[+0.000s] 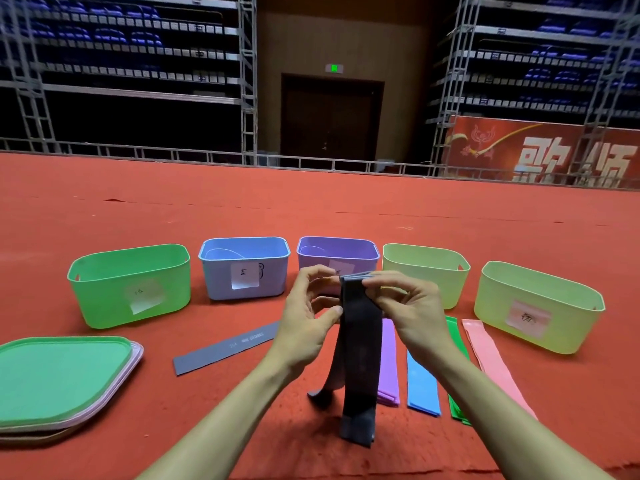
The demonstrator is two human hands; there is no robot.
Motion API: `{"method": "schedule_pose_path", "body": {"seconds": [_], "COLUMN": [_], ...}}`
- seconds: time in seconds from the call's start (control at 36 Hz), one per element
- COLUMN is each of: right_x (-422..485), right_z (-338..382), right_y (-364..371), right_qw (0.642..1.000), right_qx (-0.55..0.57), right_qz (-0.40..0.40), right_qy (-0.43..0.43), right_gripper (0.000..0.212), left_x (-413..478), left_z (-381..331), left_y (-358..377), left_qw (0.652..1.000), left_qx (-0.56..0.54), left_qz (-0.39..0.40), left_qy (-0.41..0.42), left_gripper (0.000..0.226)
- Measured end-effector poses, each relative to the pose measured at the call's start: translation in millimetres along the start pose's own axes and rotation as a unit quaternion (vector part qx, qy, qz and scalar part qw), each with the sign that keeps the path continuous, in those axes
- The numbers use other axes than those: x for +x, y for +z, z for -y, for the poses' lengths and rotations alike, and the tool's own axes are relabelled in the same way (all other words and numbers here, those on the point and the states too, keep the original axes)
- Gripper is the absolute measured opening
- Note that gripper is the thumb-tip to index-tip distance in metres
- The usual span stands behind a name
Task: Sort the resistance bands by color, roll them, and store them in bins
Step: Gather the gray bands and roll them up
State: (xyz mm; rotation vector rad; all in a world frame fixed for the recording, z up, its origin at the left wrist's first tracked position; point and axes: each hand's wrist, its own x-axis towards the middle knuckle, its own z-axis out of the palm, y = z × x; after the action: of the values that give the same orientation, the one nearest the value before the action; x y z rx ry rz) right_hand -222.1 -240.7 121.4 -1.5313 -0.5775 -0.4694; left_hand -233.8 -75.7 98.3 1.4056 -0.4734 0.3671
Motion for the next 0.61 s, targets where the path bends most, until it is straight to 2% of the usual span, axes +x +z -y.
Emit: {"method": "schedule_pose_path", "body": {"seconds": [0.08,0.22,0.36,0.61], "right_x": [-0.5,-3.4,-3.0,-3.8], "right_z": [-1.9,-3.3,-3.9,-10.2], "right_y": [-1.4,-3.1,-3.8,-2.9], "right_qw": [1.000,0.999,0.998,0.998], "right_qx": [-0.016,-0.041,-0.054,-0.043], "right_qz": [-0.001,0.007,0.013,-0.018], "right_qy": [-0.007,-0.018,-0.041,-0.051], "right_gripper": [0.035,0.032,0.029,0.044], "left_x": [0.6,2.5,2.8,5.1], "left_z": [-0.3,-4.3,-4.9,-2.1], "left_y": [0.1,2.1,2.9,7.5], "left_qw": [1.000,0.999,0.998,0.997], "left_qx": [-0.011,-0.035,-0.045,-0.066], "left_qz": [0.005,0.016,0.015,0.008], "left_qy": [-0.006,-0.021,-0.027,-0.037], "left_gripper": [0.051,0.034,0.029,0.019]}}
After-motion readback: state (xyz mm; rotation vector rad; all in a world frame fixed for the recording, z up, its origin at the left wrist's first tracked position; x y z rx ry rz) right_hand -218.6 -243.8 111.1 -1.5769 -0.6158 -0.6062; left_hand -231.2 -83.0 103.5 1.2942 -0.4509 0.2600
